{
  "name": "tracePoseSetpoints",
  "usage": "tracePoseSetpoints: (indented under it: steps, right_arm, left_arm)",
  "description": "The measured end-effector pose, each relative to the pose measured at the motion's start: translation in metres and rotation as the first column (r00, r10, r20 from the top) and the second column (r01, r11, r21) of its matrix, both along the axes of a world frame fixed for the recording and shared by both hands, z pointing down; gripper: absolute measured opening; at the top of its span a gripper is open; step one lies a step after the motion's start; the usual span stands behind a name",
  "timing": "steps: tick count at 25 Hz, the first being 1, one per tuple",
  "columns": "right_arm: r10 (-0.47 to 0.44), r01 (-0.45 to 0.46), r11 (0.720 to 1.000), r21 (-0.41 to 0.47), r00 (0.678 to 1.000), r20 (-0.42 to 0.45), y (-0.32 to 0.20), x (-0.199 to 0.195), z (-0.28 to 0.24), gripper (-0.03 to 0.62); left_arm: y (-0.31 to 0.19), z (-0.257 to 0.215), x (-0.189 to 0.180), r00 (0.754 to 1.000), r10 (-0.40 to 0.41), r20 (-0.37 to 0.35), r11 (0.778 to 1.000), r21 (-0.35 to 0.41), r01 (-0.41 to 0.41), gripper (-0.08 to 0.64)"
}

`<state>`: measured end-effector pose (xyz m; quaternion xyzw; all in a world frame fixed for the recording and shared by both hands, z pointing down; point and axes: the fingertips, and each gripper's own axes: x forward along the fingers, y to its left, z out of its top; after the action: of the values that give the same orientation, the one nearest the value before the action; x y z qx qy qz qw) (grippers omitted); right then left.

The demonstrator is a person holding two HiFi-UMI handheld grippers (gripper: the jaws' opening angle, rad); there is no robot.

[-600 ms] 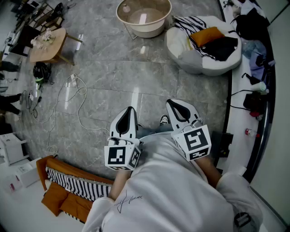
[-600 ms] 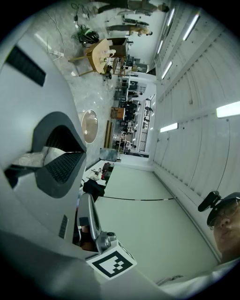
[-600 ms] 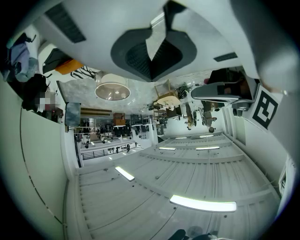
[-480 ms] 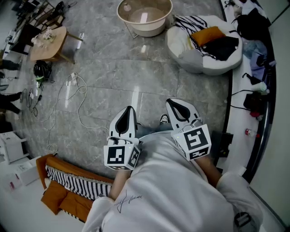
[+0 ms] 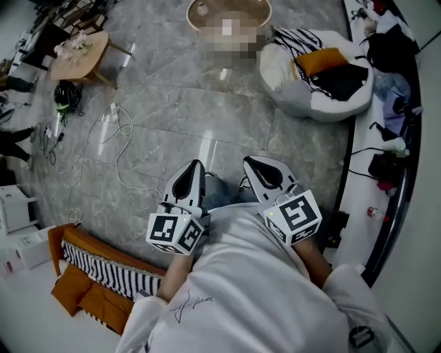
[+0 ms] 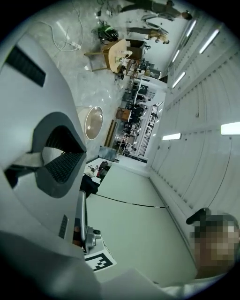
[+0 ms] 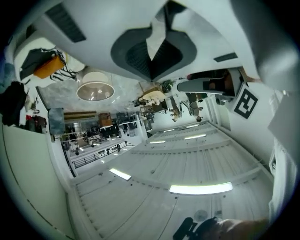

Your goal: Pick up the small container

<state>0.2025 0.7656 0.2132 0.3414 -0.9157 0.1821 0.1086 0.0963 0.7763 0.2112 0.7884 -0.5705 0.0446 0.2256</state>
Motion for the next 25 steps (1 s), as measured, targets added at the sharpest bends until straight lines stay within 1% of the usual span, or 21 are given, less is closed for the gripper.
tracePoseSetpoints:
  steps: [1,3,4,6,8,11,15,17,20,23,25]
  right_arm:
    - [-0.010,0.010,1.000,0.023,1.000,-0.013,-0.002,-0.003,-0.002,0.015]
    - [-0.020,0.022,0.998,0.052,0.999,-0.038,-0.008,-0.008,-0.004,0.015]
    - [-0.029,0.032,0.998,0.053,0.998,-0.050,-0.010,-0.010,-0.004,0.015]
    - [-0.056,0.057,0.998,0.020,0.996,-0.071,-0.014,-0.017,0.003,0.015]
    - [-0.074,0.074,0.997,-0.009,0.994,-0.084,-0.019,-0.023,0.010,0.015]
    - [-0.085,0.085,0.996,-0.006,0.993,-0.079,-0.028,-0.029,0.013,0.015]
    - [-0.065,0.065,0.998,-0.014,0.997,-0.033,-0.049,-0.032,0.011,0.015]
    - [-0.070,0.069,0.998,-0.012,0.997,-0.022,-0.060,-0.035,0.008,0.015]
    - [-0.093,0.094,0.996,0.004,0.995,-0.043,-0.074,-0.045,0.005,0.015]
    - [-0.117,0.118,0.993,0.026,0.992,-0.052,-0.091,-0.058,0.002,0.015]
    - [-0.121,0.125,0.990,0.060,0.991,-0.065,-0.104,-0.066,-0.001,0.015]
  left_arm:
    - [-0.003,-0.001,0.000,1.000,-0.004,0.001,1.000,0.001,0.004,0.017]
    - [-0.008,0.001,0.000,0.999,-0.007,0.042,1.000,0.001,0.007,0.017]
    - [-0.010,0.002,0.001,0.998,-0.006,0.064,1.000,-0.002,0.006,0.017]
    - [-0.016,0.005,0.002,0.997,-0.002,0.083,1.000,-0.010,0.003,0.017]
    - [-0.022,0.007,0.001,0.997,0.001,0.080,1.000,-0.016,0.000,0.017]
    - [-0.036,0.008,-0.004,0.997,-0.006,0.079,1.000,-0.008,0.006,0.017]
    - [-0.057,0.005,-0.010,0.996,-0.008,0.088,1.000,0.021,0.006,0.017]
    - [-0.066,0.003,-0.011,0.997,0.006,0.071,1.000,0.030,-0.008,0.017]
    - [-0.083,0.000,-0.014,1.000,0.028,-0.005,0.999,0.029,-0.028,0.017]
    - [-0.104,-0.004,-0.021,0.999,0.047,-0.022,0.998,0.047,-0.046,0.017]
    - [-0.119,-0.006,-0.027,0.998,0.057,-0.026,0.997,0.061,-0.055,0.017]
